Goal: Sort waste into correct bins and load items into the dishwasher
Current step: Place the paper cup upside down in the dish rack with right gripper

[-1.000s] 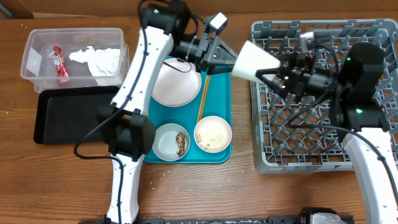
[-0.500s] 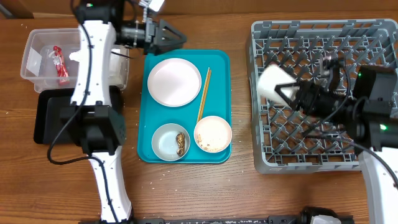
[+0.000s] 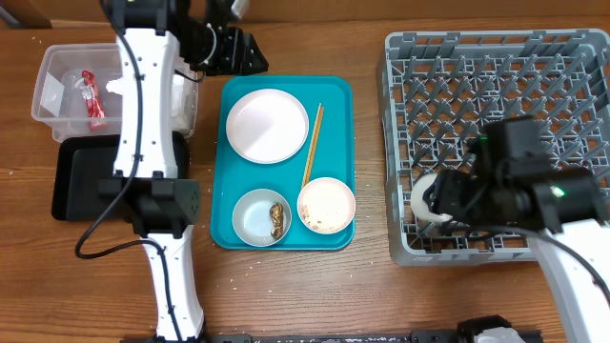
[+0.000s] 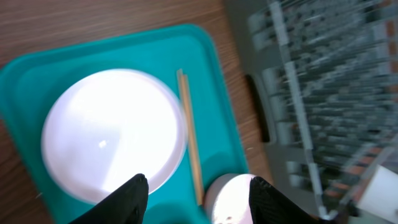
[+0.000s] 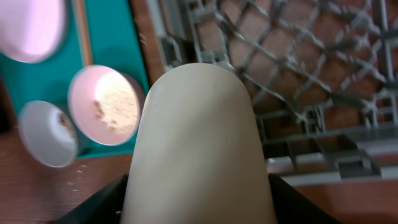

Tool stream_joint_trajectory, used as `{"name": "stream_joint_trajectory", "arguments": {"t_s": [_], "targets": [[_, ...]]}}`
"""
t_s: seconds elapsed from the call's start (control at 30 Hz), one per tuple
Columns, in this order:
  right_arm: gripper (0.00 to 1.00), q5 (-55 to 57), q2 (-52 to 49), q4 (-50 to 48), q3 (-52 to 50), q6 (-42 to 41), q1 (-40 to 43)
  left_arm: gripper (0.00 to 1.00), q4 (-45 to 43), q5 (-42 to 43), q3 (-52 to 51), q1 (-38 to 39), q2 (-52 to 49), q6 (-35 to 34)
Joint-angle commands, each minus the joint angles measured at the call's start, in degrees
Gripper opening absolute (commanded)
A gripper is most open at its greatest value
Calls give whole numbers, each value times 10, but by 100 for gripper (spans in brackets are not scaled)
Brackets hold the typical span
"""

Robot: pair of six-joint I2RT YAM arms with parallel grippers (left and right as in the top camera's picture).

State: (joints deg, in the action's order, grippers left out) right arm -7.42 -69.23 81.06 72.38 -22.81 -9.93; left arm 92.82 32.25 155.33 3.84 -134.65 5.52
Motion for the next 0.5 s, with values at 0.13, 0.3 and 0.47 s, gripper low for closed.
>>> {"name": "stream_joint_trajectory", "arguments": {"t_s": [0.13, 0.3, 0.47], "targets": [[38, 66, -85, 14, 3, -54, -25, 55, 9, -159, 12, 40, 5, -17], [38, 68, -121, 22, 2, -53, -25, 55, 17, -185, 12, 56, 5, -17], [42, 67, -127, 16, -25, -54, -25, 55, 18, -192, 12, 60, 5, -17]]}}
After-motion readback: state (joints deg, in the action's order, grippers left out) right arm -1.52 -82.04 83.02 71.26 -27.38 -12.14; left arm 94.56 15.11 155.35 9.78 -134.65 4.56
